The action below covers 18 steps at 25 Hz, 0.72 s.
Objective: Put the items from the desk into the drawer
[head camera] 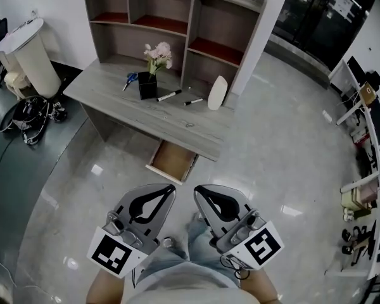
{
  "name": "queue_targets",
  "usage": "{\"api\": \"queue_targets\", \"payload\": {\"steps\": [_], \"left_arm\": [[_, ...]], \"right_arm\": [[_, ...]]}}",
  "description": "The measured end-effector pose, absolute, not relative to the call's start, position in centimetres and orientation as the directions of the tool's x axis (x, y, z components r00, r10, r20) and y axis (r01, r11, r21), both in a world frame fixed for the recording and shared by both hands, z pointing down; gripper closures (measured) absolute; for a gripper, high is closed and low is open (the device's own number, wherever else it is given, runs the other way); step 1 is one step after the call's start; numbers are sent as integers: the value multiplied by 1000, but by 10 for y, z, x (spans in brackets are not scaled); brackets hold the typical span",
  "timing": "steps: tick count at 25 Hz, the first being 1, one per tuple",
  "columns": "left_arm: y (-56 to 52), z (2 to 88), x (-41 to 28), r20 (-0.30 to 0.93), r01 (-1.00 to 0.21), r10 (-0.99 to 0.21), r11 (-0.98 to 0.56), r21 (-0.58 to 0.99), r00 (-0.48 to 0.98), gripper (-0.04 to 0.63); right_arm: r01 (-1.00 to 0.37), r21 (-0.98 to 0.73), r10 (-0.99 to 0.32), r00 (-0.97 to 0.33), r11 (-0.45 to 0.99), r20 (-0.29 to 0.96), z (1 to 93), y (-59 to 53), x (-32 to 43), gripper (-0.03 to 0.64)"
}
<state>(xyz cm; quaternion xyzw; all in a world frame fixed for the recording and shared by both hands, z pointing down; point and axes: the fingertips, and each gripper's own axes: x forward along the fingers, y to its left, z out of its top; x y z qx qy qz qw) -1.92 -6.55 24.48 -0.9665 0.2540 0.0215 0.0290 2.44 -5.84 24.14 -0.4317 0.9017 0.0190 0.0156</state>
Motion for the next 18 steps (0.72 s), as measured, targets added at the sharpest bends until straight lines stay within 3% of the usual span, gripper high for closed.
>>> {"api": "queue_targets", "payload": {"steps": [10, 18], "left_arm": [[-142, 243, -1, -81, -595, -591, -802, -51, 803, 588], [-195, 244, 32, -81, -679, -675, -733, -31, 733, 588]], "right_arm": [[-689, 29, -689, -724, 724, -33, 250, -149, 36, 609], [-624, 9, -621, -776, 781, 114, 293, -245, 80, 606]]}}
